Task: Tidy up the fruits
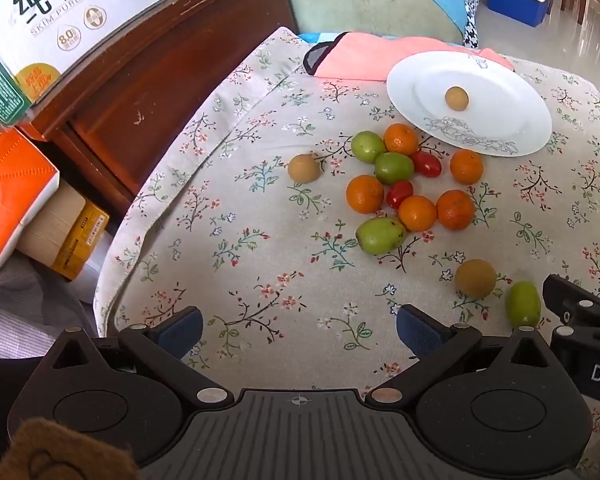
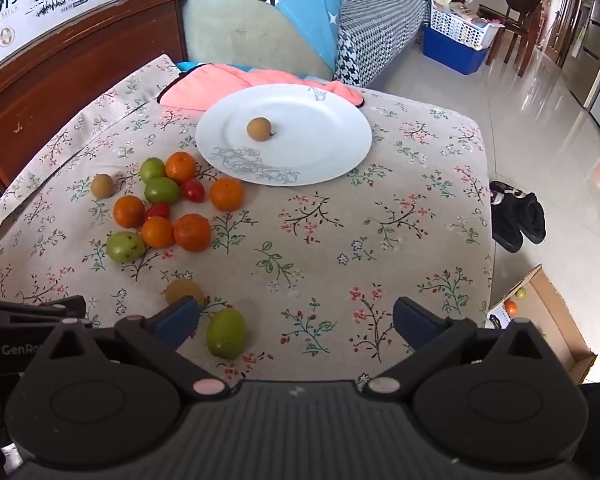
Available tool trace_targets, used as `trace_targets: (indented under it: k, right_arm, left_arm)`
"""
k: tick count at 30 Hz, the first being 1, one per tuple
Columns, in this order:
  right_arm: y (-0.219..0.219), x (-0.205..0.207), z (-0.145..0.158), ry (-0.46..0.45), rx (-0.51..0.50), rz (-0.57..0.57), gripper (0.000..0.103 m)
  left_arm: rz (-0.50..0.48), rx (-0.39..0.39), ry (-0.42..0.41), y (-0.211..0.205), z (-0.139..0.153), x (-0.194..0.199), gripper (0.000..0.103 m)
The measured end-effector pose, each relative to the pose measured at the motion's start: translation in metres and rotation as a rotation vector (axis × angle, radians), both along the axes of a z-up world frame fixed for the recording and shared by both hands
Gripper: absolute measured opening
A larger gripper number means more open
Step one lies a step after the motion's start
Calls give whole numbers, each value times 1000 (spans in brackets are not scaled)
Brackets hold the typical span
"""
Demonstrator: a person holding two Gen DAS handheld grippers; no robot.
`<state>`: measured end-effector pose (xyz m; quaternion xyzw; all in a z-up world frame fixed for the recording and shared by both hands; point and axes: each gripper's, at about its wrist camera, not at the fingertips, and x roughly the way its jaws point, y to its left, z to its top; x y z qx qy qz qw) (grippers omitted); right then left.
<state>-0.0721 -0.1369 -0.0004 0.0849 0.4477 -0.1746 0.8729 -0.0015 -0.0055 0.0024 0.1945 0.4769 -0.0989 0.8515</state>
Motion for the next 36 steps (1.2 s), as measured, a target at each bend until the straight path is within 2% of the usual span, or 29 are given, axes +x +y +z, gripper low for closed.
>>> trace_targets:
  k: [17, 29, 34, 36]
  right_arm:
    - [-1, -1, 4, -8, 20, -8, 102]
    - [-1, 0, 1, -8, 45, -13, 102]
    - [-1, 1, 0, -8, 54, -16, 102]
    - [-1, 2, 0, -3, 50, -17, 102]
  left_arm:
    - [-2, 22, -32, -4, 6, -5, 103]
    - [2, 27, 14, -4, 3, -1, 103]
    - [-2, 13, -3, -4, 1, 0, 103]
    - [-1, 23, 21, -4, 1, 1, 103]
